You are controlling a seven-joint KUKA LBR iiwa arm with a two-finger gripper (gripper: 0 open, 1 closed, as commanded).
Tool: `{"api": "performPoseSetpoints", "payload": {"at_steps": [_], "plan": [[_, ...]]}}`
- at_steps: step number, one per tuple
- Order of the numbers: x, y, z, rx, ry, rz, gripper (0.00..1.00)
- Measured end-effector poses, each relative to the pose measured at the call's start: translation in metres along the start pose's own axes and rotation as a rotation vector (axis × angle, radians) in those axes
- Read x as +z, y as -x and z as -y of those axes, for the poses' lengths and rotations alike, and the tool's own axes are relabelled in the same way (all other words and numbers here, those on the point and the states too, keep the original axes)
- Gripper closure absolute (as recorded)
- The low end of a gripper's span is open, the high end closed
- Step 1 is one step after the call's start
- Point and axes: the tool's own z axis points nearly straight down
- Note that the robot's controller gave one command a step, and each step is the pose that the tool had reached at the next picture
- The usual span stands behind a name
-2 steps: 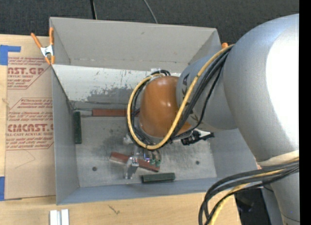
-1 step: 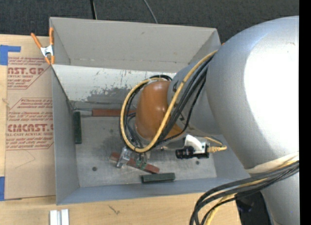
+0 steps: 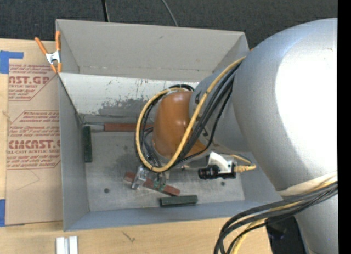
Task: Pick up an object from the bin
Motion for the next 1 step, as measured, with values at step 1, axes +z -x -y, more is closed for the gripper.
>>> {"api": "performPoseSetpoints", "payload": {"at_steps": [1], "plan": [[-0.005,-0.0018,0.0011,-0.001,-0.007,-0.009,1.0]]}}
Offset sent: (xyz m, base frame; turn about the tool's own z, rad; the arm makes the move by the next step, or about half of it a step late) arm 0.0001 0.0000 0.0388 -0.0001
